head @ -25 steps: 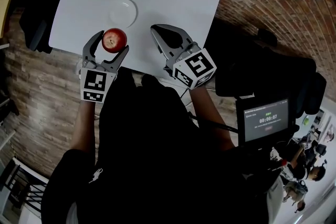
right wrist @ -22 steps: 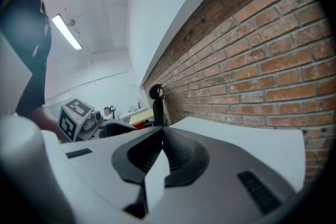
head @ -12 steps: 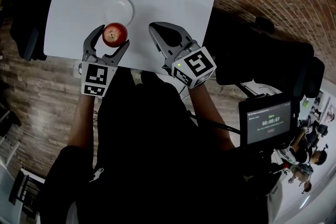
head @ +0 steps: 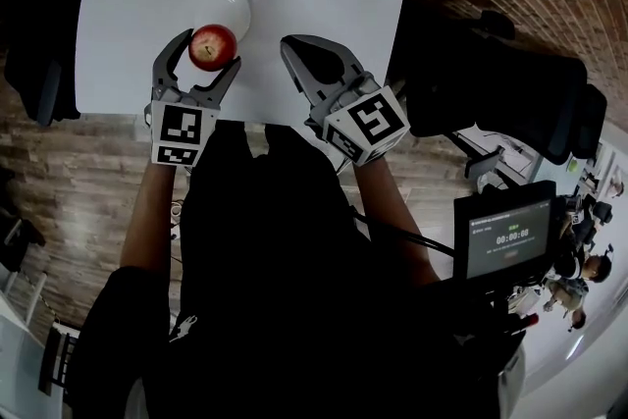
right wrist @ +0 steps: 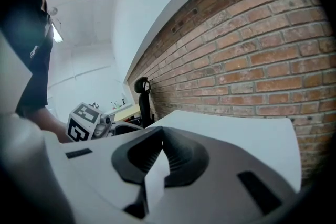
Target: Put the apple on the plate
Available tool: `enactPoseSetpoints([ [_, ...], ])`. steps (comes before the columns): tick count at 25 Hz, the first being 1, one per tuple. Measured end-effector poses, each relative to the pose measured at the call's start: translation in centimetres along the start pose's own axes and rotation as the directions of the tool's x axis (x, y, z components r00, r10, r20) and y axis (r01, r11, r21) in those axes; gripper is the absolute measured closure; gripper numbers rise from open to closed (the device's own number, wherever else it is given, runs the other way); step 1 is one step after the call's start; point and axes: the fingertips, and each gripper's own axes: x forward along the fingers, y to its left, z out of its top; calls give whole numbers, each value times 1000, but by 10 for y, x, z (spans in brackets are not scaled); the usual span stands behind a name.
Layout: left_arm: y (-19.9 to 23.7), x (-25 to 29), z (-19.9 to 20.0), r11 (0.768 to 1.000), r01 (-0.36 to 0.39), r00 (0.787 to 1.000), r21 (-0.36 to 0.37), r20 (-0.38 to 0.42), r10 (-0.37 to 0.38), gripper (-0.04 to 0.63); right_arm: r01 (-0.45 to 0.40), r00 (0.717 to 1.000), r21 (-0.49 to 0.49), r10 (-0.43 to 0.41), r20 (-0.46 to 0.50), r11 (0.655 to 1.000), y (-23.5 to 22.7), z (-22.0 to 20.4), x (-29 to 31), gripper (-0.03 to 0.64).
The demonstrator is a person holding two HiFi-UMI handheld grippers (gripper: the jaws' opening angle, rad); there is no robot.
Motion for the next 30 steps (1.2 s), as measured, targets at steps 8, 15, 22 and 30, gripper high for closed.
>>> enactPoseSetpoints([
  [8,18,16,-9,1000,23,1000,14,-9,-23,215,46,999,42,-44,-30,998,-3,-10,12,612],
  [15,33,32,-25,999,31,1000,18,-2,-31,215,81,996,65,-78,-51,995,-2,-30,22,612],
  [22,41,53,-49,998,48,999,39,-17,-47,215,112,992,88,-106,-68,990,-1,-43,32,612],
  [30,44,73,-63,995,64,998,82,-14,-63,215,153,986,105,-144,-82,983,-3,-56,37,612],
])
